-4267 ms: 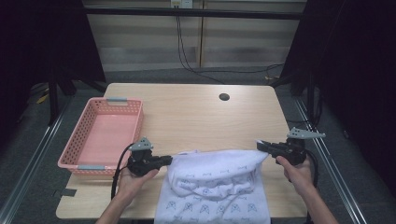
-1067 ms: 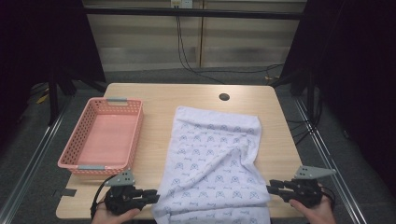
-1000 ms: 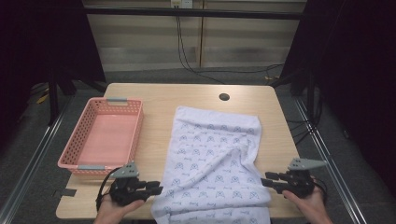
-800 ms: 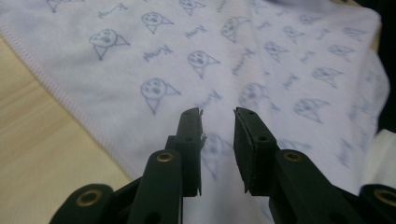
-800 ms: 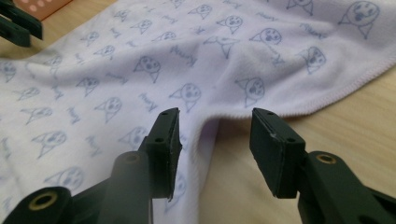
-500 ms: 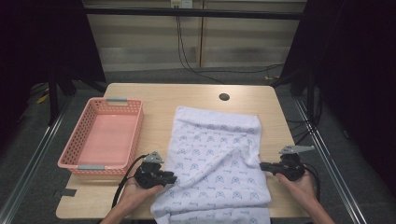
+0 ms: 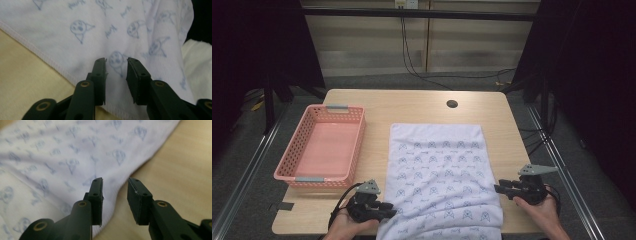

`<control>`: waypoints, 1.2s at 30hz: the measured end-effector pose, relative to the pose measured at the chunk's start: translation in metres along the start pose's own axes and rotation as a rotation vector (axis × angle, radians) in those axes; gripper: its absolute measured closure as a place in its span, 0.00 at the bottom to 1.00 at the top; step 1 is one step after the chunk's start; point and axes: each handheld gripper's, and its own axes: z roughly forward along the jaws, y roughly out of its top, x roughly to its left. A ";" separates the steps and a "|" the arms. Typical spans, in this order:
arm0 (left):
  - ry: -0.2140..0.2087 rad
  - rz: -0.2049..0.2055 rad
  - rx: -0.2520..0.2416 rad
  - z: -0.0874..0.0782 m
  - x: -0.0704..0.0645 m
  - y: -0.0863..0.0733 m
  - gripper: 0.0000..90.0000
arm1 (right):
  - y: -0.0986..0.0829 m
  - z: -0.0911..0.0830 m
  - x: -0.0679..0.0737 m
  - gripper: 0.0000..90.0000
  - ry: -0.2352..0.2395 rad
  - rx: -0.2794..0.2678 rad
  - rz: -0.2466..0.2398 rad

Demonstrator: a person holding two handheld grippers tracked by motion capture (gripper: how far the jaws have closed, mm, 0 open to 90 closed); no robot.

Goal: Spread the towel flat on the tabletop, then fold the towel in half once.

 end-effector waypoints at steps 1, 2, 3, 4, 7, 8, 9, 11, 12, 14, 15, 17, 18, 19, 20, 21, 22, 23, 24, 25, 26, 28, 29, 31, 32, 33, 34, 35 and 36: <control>0.002 0.001 -0.011 0.001 0.002 0.004 0.72 | 0.004 -0.001 0.000 0.70 0.015 -0.030 0.000; 0.009 0.001 -0.031 0.002 0.005 0.010 0.70 | 0.006 0.000 0.001 0.70 0.035 -0.042 -0.004; 0.009 -0.019 -0.068 0.005 0.013 0.020 0.70 | 0.013 0.007 0.004 0.70 0.054 -0.058 -0.017; 0.018 -0.028 -0.070 0.008 0.017 0.026 0.71 | 0.014 0.010 0.004 0.70 0.060 -0.055 -0.023; 0.044 -0.027 -0.077 0.017 0.028 0.036 0.71 | 0.022 0.028 0.005 0.67 0.077 -0.017 -0.050; 0.068 -0.049 -0.079 0.025 0.036 0.042 0.70 | 0.024 0.034 0.005 0.67 0.083 -0.006 -0.053; 0.070 -0.065 -0.082 0.027 0.039 0.043 0.70 | 0.025 0.038 0.004 0.66 0.078 0.004 -0.061; 0.103 -0.043 -0.053 0.033 0.040 0.044 0.70 | 0.029 0.050 0.001 0.64 0.080 0.025 -0.073; 0.112 -0.020 -0.056 0.034 0.039 0.042 0.71 | 0.030 0.054 0.000 0.63 0.074 0.027 -0.073; 0.107 -0.024 -0.055 0.033 0.040 0.041 0.71 | 0.032 0.058 -0.002 0.63 0.073 0.035 -0.077; 0.118 -0.024 -0.054 0.032 0.039 0.039 0.81 | 0.033 0.066 -0.004 0.68 0.048 0.064 -0.088; 0.118 -0.019 -0.050 0.032 0.039 0.039 0.87 | 0.031 0.070 -0.003 0.73 0.045 0.081 -0.115; 0.120 -0.024 -0.055 0.032 0.039 0.038 0.87 | 0.031 0.070 -0.003 0.73 0.045 0.081 -0.115; 0.117 -0.011 -0.046 0.031 0.037 0.036 0.94 | 0.030 0.067 0.001 0.88 0.033 0.094 -0.106; 0.104 -0.009 -0.047 0.031 0.036 0.034 0.96 | 0.028 0.066 0.002 0.92 0.036 0.097 -0.112; 0.094 -0.013 -0.046 0.030 0.035 0.033 0.97 | 0.026 0.065 0.003 0.95 0.037 0.093 -0.110; 0.084 -0.011 -0.042 0.029 0.033 0.031 0.97 | 0.024 0.063 0.004 0.96 0.051 0.099 -0.100; 0.080 -0.009 -0.039 0.029 0.030 0.029 0.98 | 0.021 0.060 0.006 0.96 0.056 0.106 -0.102; 0.074 -0.008 -0.029 0.027 0.026 0.026 0.98 | 0.019 0.058 0.009 0.96 0.055 0.111 -0.107; 0.069 0.000 -0.022 0.027 0.024 0.025 0.98 | 0.017 0.055 0.012 0.96 0.063 0.118 -0.114; 0.060 0.006 -0.018 0.026 0.020 0.024 0.98 | 0.016 0.053 0.014 0.96 0.062 0.124 -0.116; 0.049 0.008 -0.012 0.025 0.014 0.019 0.97 | 0.010 0.048 0.019 0.96 0.073 0.133 -0.120; 0.027 0.001 -0.008 0.024 0.012 0.016 0.97 | 0.008 0.046 0.021 0.96 0.079 0.138 -0.118; 0.018 0.009 0.002 0.022 0.006 0.012 0.97 | 0.003 0.041 0.025 0.96 0.100 0.148 -0.111; 0.018 0.009 0.002 0.022 0.006 0.012 0.97 | 0.003 0.041 0.025 0.96 0.100 0.148 -0.111; 0.021 0.020 0.009 0.020 -0.001 0.009 0.97 | 0.000 0.038 0.027 0.96 0.110 0.158 -0.105; 0.013 0.024 0.014 0.020 -0.002 0.008 0.96 | -0.003 0.034 0.030 0.96 0.132 0.175 -0.096; 0.007 0.026 0.020 0.018 -0.006 0.005 0.96 | -0.004 0.034 0.030 0.96 0.146 0.177 -0.090; -0.002 0.010 0.026 0.017 -0.008 0.002 0.96 | -0.006 0.031 0.034 0.96 0.143 0.183 -0.092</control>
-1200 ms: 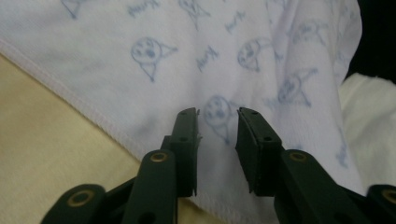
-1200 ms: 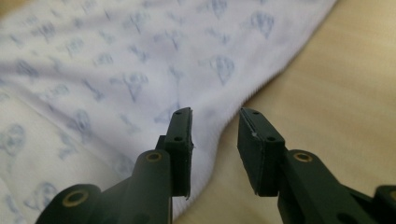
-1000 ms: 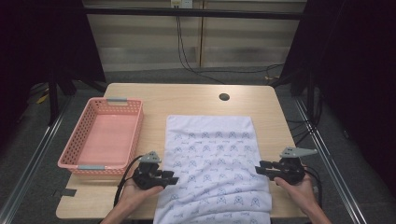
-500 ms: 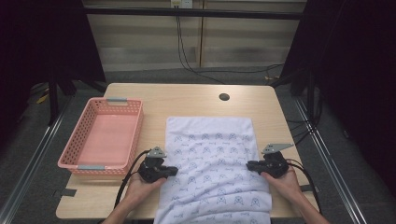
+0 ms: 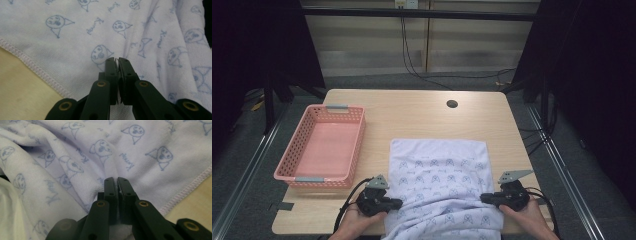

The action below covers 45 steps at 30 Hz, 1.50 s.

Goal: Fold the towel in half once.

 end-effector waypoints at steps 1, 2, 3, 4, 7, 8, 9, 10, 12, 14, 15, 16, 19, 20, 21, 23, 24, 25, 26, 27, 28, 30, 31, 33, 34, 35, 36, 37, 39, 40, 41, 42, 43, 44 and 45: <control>-0.009 -0.002 0.006 -0.001 -0.003 -0.003 0.96 | -0.001 -0.001 0.005 0.96 -0.011 0.011 -0.014; -0.021 0.023 0.017 -0.003 -0.010 -0.007 0.96 | -0.001 -0.001 0.013 0.96 -0.014 0.034 -0.038; -0.021 0.023 0.017 -0.003 -0.010 -0.007 0.94 | -0.001 -0.002 0.015 0.96 -0.010 0.048 -0.044; -0.046 0.016 0.041 -0.007 -0.013 -0.011 0.92 | -0.004 -0.003 0.021 0.96 -0.021 0.049 -0.063; -0.043 0.015 0.049 -0.011 -0.013 -0.013 0.92 | -0.003 -0.004 0.028 0.96 -0.028 0.084 -0.089; -0.055 0.010 0.042 -0.011 -0.012 -0.012 0.87 | -0.003 -0.005 0.035 0.93 -0.037 0.106 -0.105; -0.044 0.016 0.027 -0.012 -0.008 -0.007 0.82 | -0.004 -0.005 0.039 0.85 -0.060 0.080 -0.127; -0.044 0.016 0.027 -0.012 -0.008 -0.007 0.81 | -0.004 -0.005 0.039 0.85 -0.060 0.080 -0.127; -0.025 -0.005 -0.027 -0.013 -0.003 0.002 0.77 | -0.002 -0.006 0.033 0.77 -0.041 0.005 -0.089; -0.001 -0.001 -0.072 -0.017 0.006 0.017 0.77 | 0.006 -0.010 0.020 0.75 -0.044 -0.066 -0.063; 0.007 -0.006 -0.096 -0.017 0.011 0.025 0.77 | 0.012 -0.010 0.012 0.72 -0.073 -0.088 -0.057; 0.020 -0.017 -0.111 -0.016 0.018 0.032 0.76 | 0.026 -0.010 -0.007 0.69 -0.096 -0.125 -0.024; 0.084 -0.034 -0.150 -0.008 0.042 0.055 0.77 | 0.049 -0.003 -0.036 0.66 -0.165 -0.139 -0.007; 0.096 -0.038 -0.155 -0.007 0.047 0.059 0.77 | 0.056 0.000 -0.047 0.65 -0.164 -0.151 0.004; 0.096 -0.038 -0.155 -0.007 0.047 0.059 0.77 | 0.056 0.000 -0.047 0.65 -0.164 -0.151 0.004; 0.111 -0.058 -0.168 -0.003 0.057 0.070 0.76 | 0.069 0.008 -0.068 0.63 -0.204 -0.163 0.021; 0.127 -0.062 -0.173 -0.001 0.061 0.073 0.74 | 0.076 0.015 -0.081 0.60 -0.231 -0.166 0.030; 0.129 -0.066 -0.182 0.001 0.065 0.076 0.74 | 0.076 0.015 -0.081 0.60 -0.231 -0.166 0.030; 0.130 -0.078 -0.181 0.003 0.070 0.078 0.73 | 0.080 0.020 -0.088 0.59 -0.235 -0.159 0.035; 0.149 -0.075 -0.174 0.005 0.073 0.080 0.71 | 0.084 0.028 -0.098 0.57 -0.242 -0.160 0.042; 0.150 -0.102 -0.177 0.009 0.081 0.082 0.71 | 0.085 0.032 -0.102 0.55 -0.255 -0.147 0.059; 0.154 -0.101 -0.184 0.010 0.083 0.082 0.70 | 0.084 0.035 -0.107 0.55 -0.253 -0.154 0.062; 0.160 -0.115 -0.189 0.011 0.086 0.083 0.70 | 0.082 0.037 -0.109 0.54 -0.244 -0.156 0.070; 0.153 -0.132 -0.206 0.014 0.090 0.083 0.69 | 0.078 0.042 -0.111 0.50 -0.259 -0.125 0.064; 0.163 -0.125 -0.196 0.016 0.092 0.084 0.68 | 0.078 0.042 -0.111 0.49 -0.261 -0.133 0.055; 0.182 -0.119 -0.176 0.016 0.093 0.085 0.66 | 0.078 0.042 -0.112 0.48 -0.249 -0.138 0.059; 0.200 -0.120 -0.178 0.016 0.094 0.087 0.64 | 0.077 0.044 -0.109 0.50 -0.218 -0.150 0.047; 0.202 -0.129 -0.189 0.016 0.097 0.088 0.64 | 0.077 0.044 -0.109 0.50 -0.218 -0.150 0.047; 0.217 -0.146 -0.209 0.015 0.103 0.090 0.63 | 0.078 0.047 -0.102 0.64 -0.217 -0.136 0.003; 0.217 -0.146 -0.209 0.015 0.103 0.090 0.62 | 0.078 0.047 -0.102 0.64 -0.217 -0.136 0.003; 0.224 -0.151 -0.198 0.019 0.105 0.089 0.61 | 0.079 0.047 -0.101 0.81 -0.192 -0.134 0.002; 0.231 -0.149 -0.174 0.021 0.106 0.088 0.60 | 0.079 0.047 -0.101 0.85 -0.182 -0.134 0.014; 0.229 -0.154 -0.170 0.022 0.106 0.088 0.59 | 0.078 0.046 -0.101 0.88 -0.171 -0.131 0.022; 0.229 -0.154 -0.170 0.022 0.106 0.088 0.57 | 0.078 0.046 -0.101 0.88 -0.171 -0.131 0.022; 0.241 -0.149 -0.154 0.023 0.106 0.087 0.57 | 0.078 0.046 -0.101 0.90 -0.165 -0.128 0.030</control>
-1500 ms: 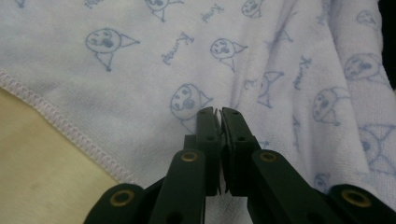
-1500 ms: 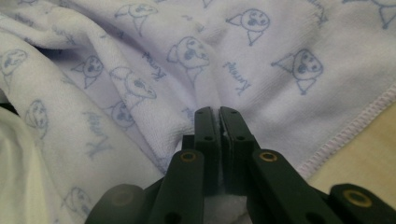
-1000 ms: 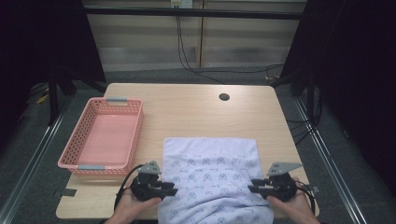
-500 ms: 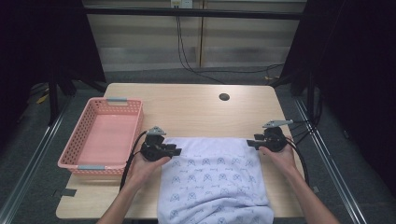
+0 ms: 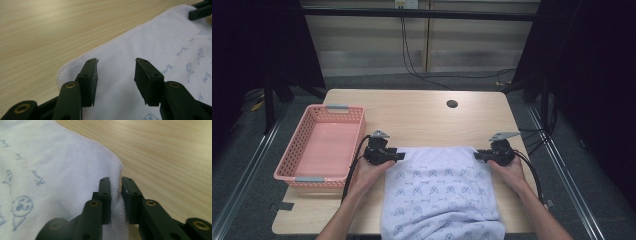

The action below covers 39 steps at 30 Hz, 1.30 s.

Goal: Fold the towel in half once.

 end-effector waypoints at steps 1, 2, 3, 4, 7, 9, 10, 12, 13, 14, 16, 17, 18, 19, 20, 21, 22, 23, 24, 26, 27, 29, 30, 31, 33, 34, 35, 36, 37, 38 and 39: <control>0.003 -0.002 0.000 0.000 0.000 0.000 0.55 | 0.000 -0.002 -0.002 0.91 0.003 -0.003 0.004; 0.011 -0.005 -0.006 0.000 0.002 0.000 0.53 | -0.001 -0.004 -0.004 0.91 0.025 -0.019 0.023; 0.018 -0.016 -0.007 0.001 0.004 -0.001 0.53 | -0.002 -0.006 -0.005 0.91 0.030 -0.027 0.034; 0.018 -0.024 -0.008 0.002 0.005 -0.001 0.53 | -0.002 -0.009 -0.006 0.91 0.033 -0.035 0.044; 0.050 -0.004 0.005 0.002 0.008 -0.002 0.52 | -0.004 -0.013 -0.008 0.91 0.033 -0.044 0.051; 0.065 -0.001 -0.013 0.002 0.009 -0.001 0.52 | -0.006 -0.014 -0.009 0.91 0.036 -0.041 0.053; 0.079 0.014 -0.001 0.003 0.011 -0.001 0.52 | -0.006 -0.013 -0.008 0.91 0.033 -0.037 0.057; 0.061 -0.001 -0.005 0.005 0.014 0.000 0.49 | -0.005 -0.011 -0.008 0.91 0.037 -0.033 0.051; 0.062 -0.005 -0.005 0.006 0.015 0.001 0.49 | -0.005 -0.011 -0.008 0.91 0.037 -0.033 0.051; 0.061 -0.012 -0.010 0.007 0.015 0.002 0.49 | -0.005 -0.010 -0.007 0.91 0.036 -0.036 0.049; 0.072 0.014 -0.001 0.010 0.014 0.004 0.48 | -0.005 -0.009 -0.007 0.91 0.038 -0.031 0.048; 0.089 0.036 -0.001 0.011 0.012 0.004 0.48 | -0.005 -0.009 -0.008 0.91 0.041 -0.031 0.051; 0.100 0.051 -0.002 0.012 0.011 0.004 0.50 | -0.005 -0.009 -0.008 0.91 0.040 -0.032 0.055; 0.089 0.031 -0.014 0.012 0.012 0.003 0.50 | -0.006 -0.010 -0.009 0.91 0.038 -0.032 0.053; 0.076 0.023 -0.017 0.011 0.014 0.003 0.48 | -0.006 -0.010 -0.009 0.91 0.037 -0.034 0.057; 0.088 0.026 -0.018 0.009 0.015 0.003 0.49 | -0.006 -0.011 -0.009 0.91 0.036 -0.035 0.057; 0.110 0.017 -0.028 0.008 0.017 0.003 0.50 | -0.006 -0.011 -0.010 0.91 0.039 -0.035 0.059; 0.113 -0.002 -0.033 0.008 0.018 0.003 0.49 | -0.006 -0.011 -0.010 0.91 0.039 -0.036 0.057; 0.112 0.003 -0.015 0.010 0.020 0.002 0.49 | -0.006 -0.011 -0.009 0.91 0.041 -0.038 0.057; 0.105 0.006 -0.027 0.011 0.019 0.002 0.48 | -0.005 -0.011 -0.009 0.91 0.042 -0.040 0.056; 0.085 0.006 -0.025 0.012 0.019 0.002 0.48 | -0.005 -0.011 -0.009 0.91 0.044 -0.038 0.059; 0.035 0.018 -0.024 0.013 0.017 0.002 0.58 | -0.005 -0.011 -0.010 0.91 0.056 -0.043 0.065; 0.016 0.033 -0.017 0.014 0.015 0.002 0.60 | -0.005 -0.011 -0.010 0.91 0.063 -0.047 0.069; 0.016 0.033 -0.017 0.014 0.015 0.002 0.63 | -0.005 -0.011 -0.010 0.91 0.063 -0.047 0.069; -0.046 0.043 -0.004 0.017 0.013 0.002 0.74 | -0.005 -0.012 -0.009 0.91 0.076 -0.052 0.074; -0.065 0.066 0.008 0.019 0.008 0.002 0.78 | -0.005 -0.012 -0.009 0.91 0.080 -0.056 0.074; -0.077 0.080 0.018 0.020 0.006 0.002 0.86 | -0.004 -0.013 -0.008 0.91 0.080 -0.057 0.073; -0.077 0.080 0.018 0.020 0.006 0.002 0.92 | -0.004 -0.013 -0.008 0.91 0.080 -0.057 0.073; -0.083 0.080 0.026 0.021 0.004 0.002 0.92 | -0.004 -0.013 -0.007 0.91 0.082 -0.059 0.072; -0.084 0.081 0.031 0.021 0.002 0.002 0.95 | -0.003 -0.014 -0.007 0.91 0.085 -0.067 0.067; -0.082 0.084 0.034 0.020 0.002 0.003 0.96 | -0.002 -0.015 -0.006 0.91 0.089 -0.070 0.068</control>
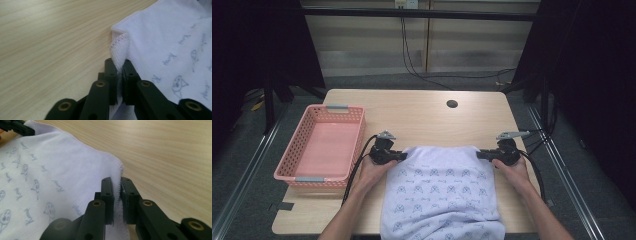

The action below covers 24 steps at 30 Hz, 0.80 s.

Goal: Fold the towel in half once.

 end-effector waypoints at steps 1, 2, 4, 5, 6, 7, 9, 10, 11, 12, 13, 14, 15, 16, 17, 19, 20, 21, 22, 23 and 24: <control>-0.002 -0.009 -0.001 -0.003 -0.001 0.001 0.97 | 0.001 -0.003 0.001 0.91 0.004 -0.013 0.005; -0.002 -0.009 -0.001 -0.003 -0.001 0.001 0.97 | 0.001 -0.003 0.001 0.91 0.004 -0.013 0.005; -0.021 -0.020 -0.044 -0.015 -0.003 0.005 0.97 | 0.005 -0.010 0.001 0.91 0.018 -0.051 0.009; -0.021 -0.020 -0.044 -0.015 -0.003 0.005 0.97 | 0.006 -0.013 0.002 0.91 0.022 -0.061 0.020; -0.035 -0.029 -0.067 -0.021 -0.003 0.008 0.97 | 0.009 -0.017 0.001 0.91 0.026 -0.080 0.023; -0.045 -0.031 -0.080 -0.026 -0.003 0.010 0.97 | 0.009 -0.017 0.001 0.91 0.026 -0.080 0.023; -0.050 -0.029 -0.113 -0.035 -0.004 0.013 0.97 | 0.013 -0.022 0.001 0.91 0.028 -0.106 0.021; -0.062 -0.030 -0.130 -0.041 -0.004 0.015 0.97 | 0.014 -0.023 0.002 0.91 0.028 -0.105 0.025; -0.058 -0.021 -0.139 -0.047 -0.005 0.019 0.97 | 0.017 -0.026 0.002 0.91 0.028 -0.120 0.017; -0.058 -0.021 -0.139 -0.047 -0.005 0.019 0.97 | 0.017 -0.026 0.002 0.91 0.028 -0.120 0.017; -0.056 -0.014 -0.145 -0.050 -0.006 0.021 0.97 | 0.018 -0.029 0.002 0.91 0.028 -0.124 0.019; -0.063 -0.017 -0.150 -0.052 -0.006 0.023 0.97 | 0.018 -0.029 0.002 0.91 0.028 -0.124 0.019; -0.062 -0.015 -0.155 -0.057 -0.005 0.028 0.97 | 0.019 -0.030 0.001 0.91 0.029 -0.128 0.016; -0.062 -0.015 -0.155 -0.057 -0.005 0.028 0.97 | 0.021 -0.032 0.001 0.91 0.029 -0.131 0.013; -0.059 -0.020 -0.165 -0.059 -0.004 0.030 0.97 | 0.021 -0.032 0.001 0.91 0.029 -0.131 0.013; -0.058 -0.015 -0.176 -0.064 -0.003 0.035 0.97 | 0.026 -0.037 0.002 0.91 0.032 -0.154 0.017; -0.040 -0.014 -0.186 -0.069 -0.002 0.040 0.97 | 0.035 -0.041 0.003 0.91 0.029 -0.172 0.009; -0.040 -0.014 -0.186 -0.069 -0.002 0.040 0.97 | 0.035 -0.041 0.003 0.91 0.029 -0.172 0.009; -0.038 -0.016 -0.196 -0.072 0.000 0.043 0.97 | 0.038 -0.043 0.003 0.91 0.030 -0.175 0.005; -0.028 -0.017 -0.209 -0.076 0.002 0.046 0.97 | 0.045 -0.045 0.005 0.91 0.025 -0.180 -0.007; -0.021 -0.013 -0.229 -0.081 0.004 0.050 0.97 | 0.056 -0.047 0.007 0.91 0.024 -0.194 -0.020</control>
